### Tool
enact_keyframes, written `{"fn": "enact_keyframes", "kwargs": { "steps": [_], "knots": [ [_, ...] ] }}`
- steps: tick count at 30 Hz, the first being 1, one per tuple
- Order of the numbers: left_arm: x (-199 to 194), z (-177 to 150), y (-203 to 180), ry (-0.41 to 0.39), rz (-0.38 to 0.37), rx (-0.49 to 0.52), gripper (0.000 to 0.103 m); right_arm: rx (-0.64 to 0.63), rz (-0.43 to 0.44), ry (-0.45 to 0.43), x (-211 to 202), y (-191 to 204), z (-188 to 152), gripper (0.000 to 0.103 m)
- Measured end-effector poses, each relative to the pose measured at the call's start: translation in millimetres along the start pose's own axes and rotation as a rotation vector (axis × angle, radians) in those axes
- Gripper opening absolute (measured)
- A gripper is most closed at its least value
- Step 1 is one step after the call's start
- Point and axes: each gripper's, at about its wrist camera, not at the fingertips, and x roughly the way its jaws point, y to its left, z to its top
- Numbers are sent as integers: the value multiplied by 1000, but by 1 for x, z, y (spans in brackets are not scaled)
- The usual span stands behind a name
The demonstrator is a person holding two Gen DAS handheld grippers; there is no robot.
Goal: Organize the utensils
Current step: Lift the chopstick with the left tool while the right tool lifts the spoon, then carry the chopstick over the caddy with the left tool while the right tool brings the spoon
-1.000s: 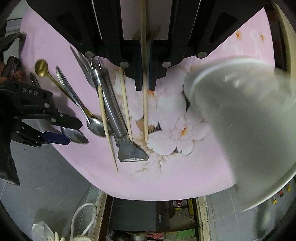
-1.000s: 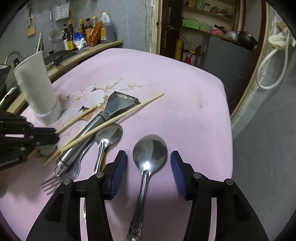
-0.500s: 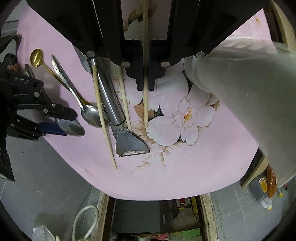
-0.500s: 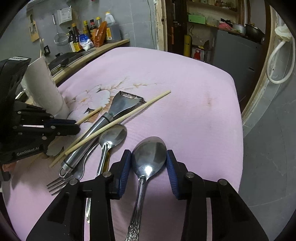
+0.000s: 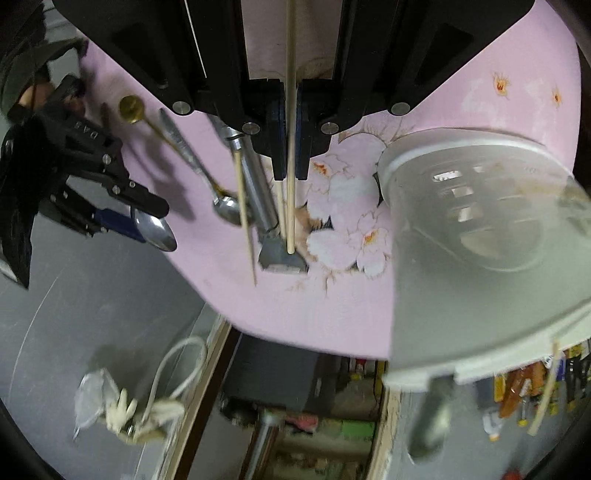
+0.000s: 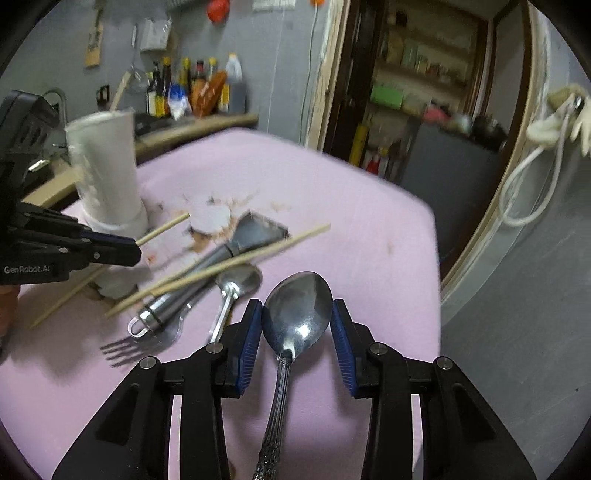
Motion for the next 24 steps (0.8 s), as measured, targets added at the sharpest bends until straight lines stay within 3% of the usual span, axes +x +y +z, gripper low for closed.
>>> {"fn": "enact_keyframes", "kwargs": {
  "steps": [7, 14, 19, 24],
  "knots": [
    [-35, 0, -12, -212, 11, 22, 2, -52, -97, -217, -37, 21, -2, 35],
    [-55, 6, -16, -339, 19, 23, 2, -57, -139, -394, -62, 36, 10, 35],
    [-72, 18, -6, -415, 29, 11, 2, -36, -120, -495, -73, 41, 32, 35],
    [-98, 36, 24, -470, 46, -33, 2, 8, -45, -588, -77, 49, 65, 35]
  ]
}}
